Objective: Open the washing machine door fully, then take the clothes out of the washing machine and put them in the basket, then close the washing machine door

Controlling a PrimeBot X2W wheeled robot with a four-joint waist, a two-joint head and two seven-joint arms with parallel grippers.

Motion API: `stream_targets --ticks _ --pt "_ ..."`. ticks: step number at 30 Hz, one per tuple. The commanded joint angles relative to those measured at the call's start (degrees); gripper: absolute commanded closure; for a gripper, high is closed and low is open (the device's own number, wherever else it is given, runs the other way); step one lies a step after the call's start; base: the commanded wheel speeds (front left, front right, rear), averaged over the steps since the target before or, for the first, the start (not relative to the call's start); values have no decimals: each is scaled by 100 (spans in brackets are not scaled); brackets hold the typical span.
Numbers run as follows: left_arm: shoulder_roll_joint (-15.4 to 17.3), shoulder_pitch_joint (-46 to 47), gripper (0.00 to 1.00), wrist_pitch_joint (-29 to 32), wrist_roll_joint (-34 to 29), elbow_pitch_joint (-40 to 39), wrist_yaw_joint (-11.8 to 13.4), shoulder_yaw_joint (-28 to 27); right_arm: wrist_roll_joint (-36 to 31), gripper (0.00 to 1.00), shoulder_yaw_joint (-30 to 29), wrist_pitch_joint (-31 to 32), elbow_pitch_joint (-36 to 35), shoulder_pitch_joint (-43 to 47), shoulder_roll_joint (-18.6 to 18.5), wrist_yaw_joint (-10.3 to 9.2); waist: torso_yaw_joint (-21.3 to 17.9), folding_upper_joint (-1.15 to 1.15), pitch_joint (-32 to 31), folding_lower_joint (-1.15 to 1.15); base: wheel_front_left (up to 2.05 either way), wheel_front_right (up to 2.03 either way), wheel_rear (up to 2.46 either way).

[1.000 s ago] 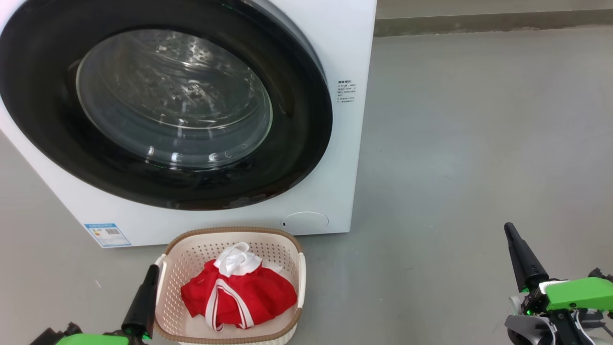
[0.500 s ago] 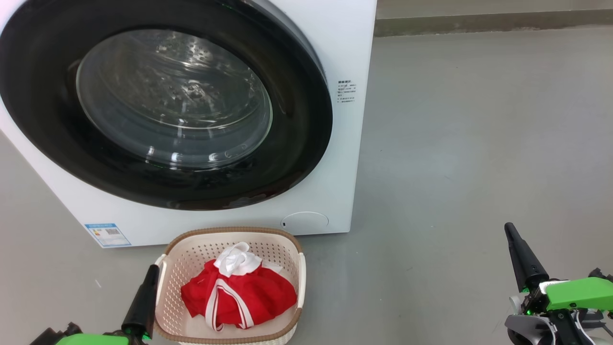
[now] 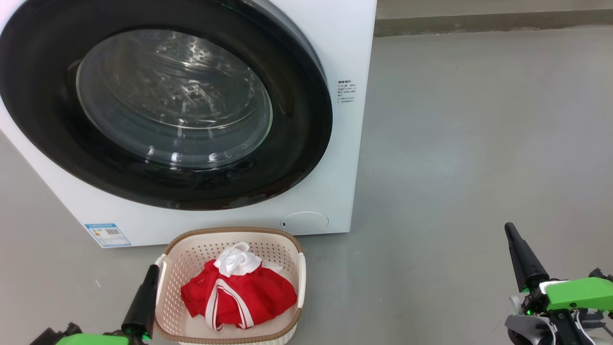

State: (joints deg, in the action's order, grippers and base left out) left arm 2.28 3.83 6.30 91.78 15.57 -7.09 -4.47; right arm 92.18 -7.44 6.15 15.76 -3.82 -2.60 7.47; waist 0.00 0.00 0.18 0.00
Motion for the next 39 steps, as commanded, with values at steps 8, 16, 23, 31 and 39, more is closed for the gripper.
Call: stream_targets --ticks 8,16,23,31,39 --pt "60 236 100 18 39 -153 -40 -205 -5 100 89 37 -174 -237 -30 2 0 0 0 0 0 0 0" --pt "60 236 100 18 40 -153 -40 -205 -5 100 88 37 -174 -237 -30 2 0 0 0 0 0 0 0" --pt "60 236 100 18 40 -153 -40 -205 -5 100 88 37 -174 -237 -30 2 0 0 0 0 0 0 0" --pt "60 236 100 18 40 -153 -40 -205 -6 100 88 38 -174 -237 -29 2 0 0 0 0 0 0 0" --pt "60 236 100 18 40 -153 -40 -205 -6 100 87 38 -174 -237 -29 2 0 0 0 0 0 0 0"
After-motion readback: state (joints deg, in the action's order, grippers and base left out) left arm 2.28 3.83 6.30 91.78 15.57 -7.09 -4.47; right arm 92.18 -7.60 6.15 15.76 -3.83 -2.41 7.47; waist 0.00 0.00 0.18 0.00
